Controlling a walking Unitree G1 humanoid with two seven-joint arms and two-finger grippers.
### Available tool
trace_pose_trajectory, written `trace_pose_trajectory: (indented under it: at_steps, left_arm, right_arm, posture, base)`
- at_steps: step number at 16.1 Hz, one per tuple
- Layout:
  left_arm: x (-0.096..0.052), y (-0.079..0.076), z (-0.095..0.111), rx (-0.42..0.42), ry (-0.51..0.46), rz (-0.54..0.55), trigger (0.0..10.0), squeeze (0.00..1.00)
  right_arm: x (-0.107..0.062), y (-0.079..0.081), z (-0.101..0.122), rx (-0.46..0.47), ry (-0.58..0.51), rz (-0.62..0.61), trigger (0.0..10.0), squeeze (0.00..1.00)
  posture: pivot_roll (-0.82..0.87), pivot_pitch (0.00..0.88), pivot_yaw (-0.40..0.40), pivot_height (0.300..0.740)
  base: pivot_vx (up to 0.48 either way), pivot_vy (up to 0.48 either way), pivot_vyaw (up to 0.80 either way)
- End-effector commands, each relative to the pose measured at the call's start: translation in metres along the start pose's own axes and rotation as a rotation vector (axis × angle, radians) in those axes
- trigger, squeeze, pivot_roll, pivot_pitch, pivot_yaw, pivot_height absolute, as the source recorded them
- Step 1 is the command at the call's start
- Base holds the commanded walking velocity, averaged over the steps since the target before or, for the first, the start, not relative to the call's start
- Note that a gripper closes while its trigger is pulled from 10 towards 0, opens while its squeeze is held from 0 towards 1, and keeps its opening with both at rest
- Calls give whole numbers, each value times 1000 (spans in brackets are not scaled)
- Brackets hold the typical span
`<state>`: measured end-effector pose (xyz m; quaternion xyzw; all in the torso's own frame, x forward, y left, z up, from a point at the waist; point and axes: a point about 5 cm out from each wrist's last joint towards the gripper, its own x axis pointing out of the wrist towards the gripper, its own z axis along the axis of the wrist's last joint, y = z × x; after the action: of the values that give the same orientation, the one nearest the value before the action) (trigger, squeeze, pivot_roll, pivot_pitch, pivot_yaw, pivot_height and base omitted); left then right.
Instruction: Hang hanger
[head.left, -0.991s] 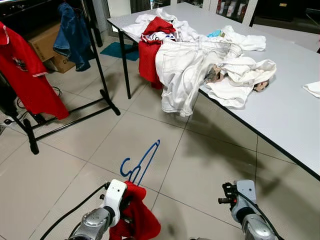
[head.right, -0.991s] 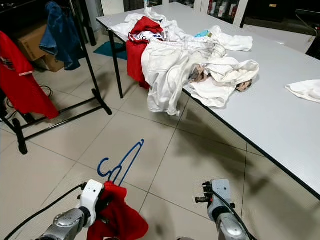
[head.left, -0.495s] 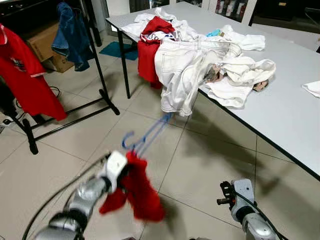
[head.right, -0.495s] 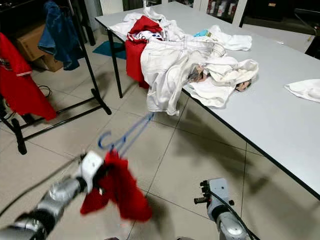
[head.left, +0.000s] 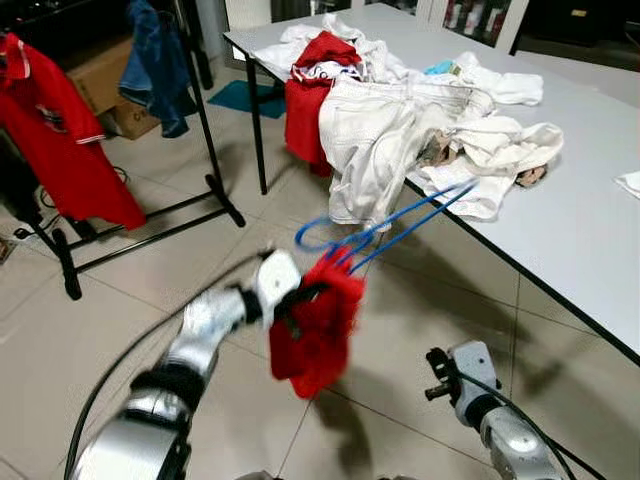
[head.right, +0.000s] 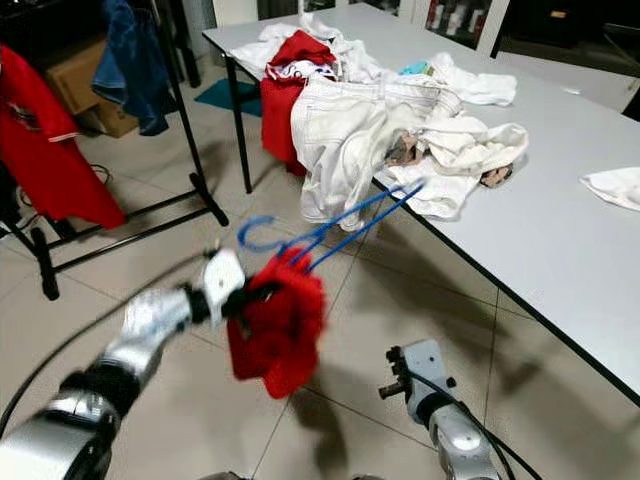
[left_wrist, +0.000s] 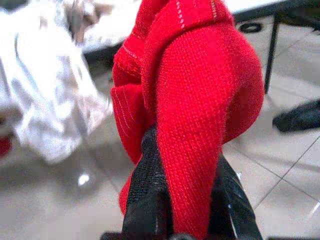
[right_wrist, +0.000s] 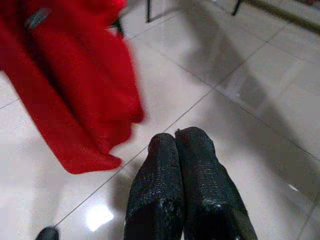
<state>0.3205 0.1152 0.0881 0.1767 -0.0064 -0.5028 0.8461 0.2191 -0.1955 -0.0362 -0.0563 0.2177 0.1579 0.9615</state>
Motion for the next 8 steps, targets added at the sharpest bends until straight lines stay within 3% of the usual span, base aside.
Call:
trace_pose_trajectory:
  at_steps: [1, 3, 5, 6, 7, 8]
  left_arm:
    - [3, 11, 18, 55, -54, -12, 10000, 0]
    - [5, 28, 44, 85, -122, -59, 10000, 0]
    - [4, 33, 55, 98, -149, -92, 10000, 0]
    - [4, 33, 60, 111, -160, -123, 10000, 0]
    - [4, 33, 62, 115, -165, -133, 10000, 0]
    - [4, 32, 69, 129, -190, -163, 10000, 0]
  right_arm:
    - [1, 6, -2, -2, 22, 36, 10000, 0]
    - [2, 11, -8, 4, 63, 43, 10000, 0]
    - [2, 10, -10, 16, 85, 28, 10000, 0]
    - [3, 8, -8, 31, 81, -2, 10000, 937]
    - [4, 6, -7, 38, 79, -14, 10000, 1000]
    - [8, 3, -2, 91, 67, -48, 10000, 1000]
  posture:
    - [-106, 0, 21, 740]
    - [-107, 0, 26, 740]
    - [-113, 0, 33, 740]
    - [-120, 0, 42, 740]
    - [-121, 0, 43, 740]
    - [-125, 0, 50, 740]
  base:
    - [0, 0, 0]
    - [0, 0, 0]
    - [0, 0, 0]
    - [0, 0, 0]
    - [0, 0, 0]
    - [0, 0, 0]
